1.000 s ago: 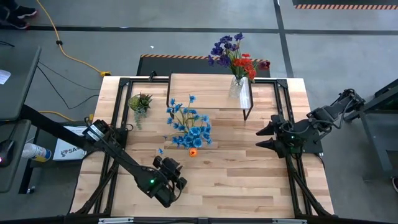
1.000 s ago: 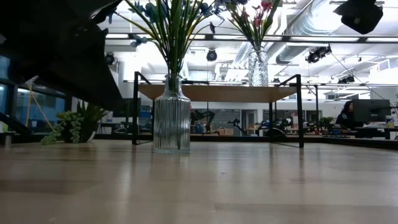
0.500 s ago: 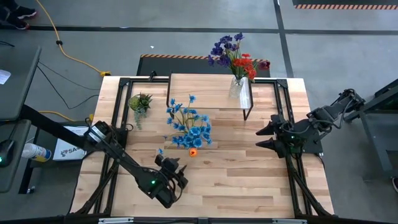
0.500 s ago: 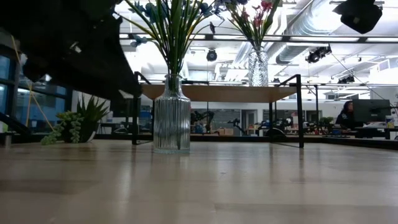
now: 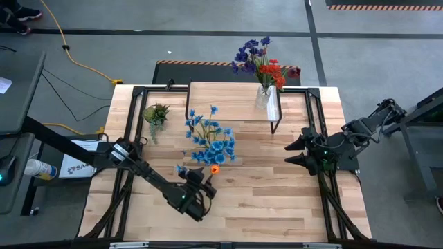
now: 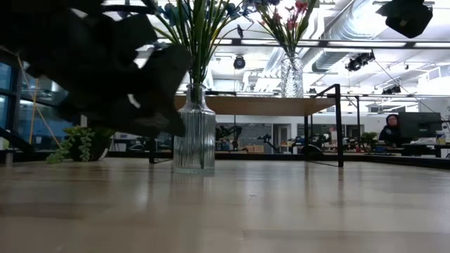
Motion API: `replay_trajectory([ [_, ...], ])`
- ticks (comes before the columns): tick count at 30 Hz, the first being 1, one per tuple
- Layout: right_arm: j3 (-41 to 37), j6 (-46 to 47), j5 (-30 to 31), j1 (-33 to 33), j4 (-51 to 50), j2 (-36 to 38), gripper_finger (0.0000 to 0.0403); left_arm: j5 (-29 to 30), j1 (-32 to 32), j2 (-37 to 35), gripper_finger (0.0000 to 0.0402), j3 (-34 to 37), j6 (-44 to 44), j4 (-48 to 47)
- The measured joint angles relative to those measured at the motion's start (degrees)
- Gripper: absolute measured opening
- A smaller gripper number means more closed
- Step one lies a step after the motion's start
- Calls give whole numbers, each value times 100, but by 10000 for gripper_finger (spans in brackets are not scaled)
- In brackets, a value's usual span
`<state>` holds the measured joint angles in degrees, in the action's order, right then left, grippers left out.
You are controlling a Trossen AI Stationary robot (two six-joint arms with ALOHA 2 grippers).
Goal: Pick and place flowers into a vace then onto a shelf
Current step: Put the transparent flower vase on the shelf
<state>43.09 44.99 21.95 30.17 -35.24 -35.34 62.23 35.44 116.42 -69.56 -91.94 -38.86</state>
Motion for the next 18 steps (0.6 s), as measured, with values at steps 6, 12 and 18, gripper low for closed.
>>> replay_trajectory([
  [6, 0, 2, 0, 0, -2, -1, 266, 333, -126, -70, 264, -9, 24, 315],
  [12, 0, 107, 3, 0, -21, 1, 266, 638, -131, -70, 265, -207, 275, 274],
  [18, 0, 109, 59, 0, -42, -1, 266, 1090, -230, -83, 258, -571, 1213, 278],
])
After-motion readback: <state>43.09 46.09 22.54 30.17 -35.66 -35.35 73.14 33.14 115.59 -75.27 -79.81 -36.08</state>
